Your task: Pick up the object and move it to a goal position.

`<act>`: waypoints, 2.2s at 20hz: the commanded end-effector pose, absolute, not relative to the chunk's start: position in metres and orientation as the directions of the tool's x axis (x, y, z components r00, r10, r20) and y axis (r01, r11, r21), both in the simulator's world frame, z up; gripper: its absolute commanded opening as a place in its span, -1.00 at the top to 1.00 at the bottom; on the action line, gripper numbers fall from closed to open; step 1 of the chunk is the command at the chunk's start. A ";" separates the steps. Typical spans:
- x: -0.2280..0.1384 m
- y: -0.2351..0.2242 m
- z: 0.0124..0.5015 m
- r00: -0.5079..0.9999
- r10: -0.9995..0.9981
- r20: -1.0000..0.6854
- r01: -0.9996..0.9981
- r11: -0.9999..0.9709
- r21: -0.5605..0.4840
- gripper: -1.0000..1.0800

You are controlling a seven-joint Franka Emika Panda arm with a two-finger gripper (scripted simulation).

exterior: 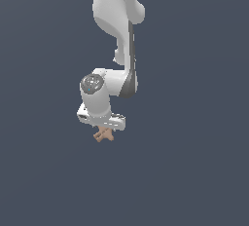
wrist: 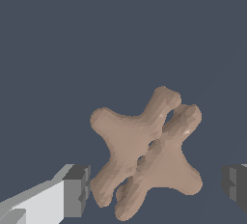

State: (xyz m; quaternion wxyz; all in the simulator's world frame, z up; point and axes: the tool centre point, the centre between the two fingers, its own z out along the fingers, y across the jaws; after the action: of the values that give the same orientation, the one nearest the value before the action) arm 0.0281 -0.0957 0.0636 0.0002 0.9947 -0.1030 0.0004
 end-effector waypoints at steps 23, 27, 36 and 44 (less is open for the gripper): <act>0.028 -0.096 0.017 0.979 -0.206 0.000 -0.206 -0.979 0.000 1.00; 0.028 -0.095 0.020 0.978 -0.206 0.001 -0.206 -0.978 0.000 1.00; 0.031 -0.077 0.062 0.978 -0.206 0.001 -0.206 -0.978 0.000 1.00; 0.035 -0.044 0.140 0.978 -0.207 0.001 -0.207 -0.978 0.000 1.00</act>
State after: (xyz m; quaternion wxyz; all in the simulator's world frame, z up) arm 0.0342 -0.0511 0.1230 0.0000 0.9946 -0.1041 0.0000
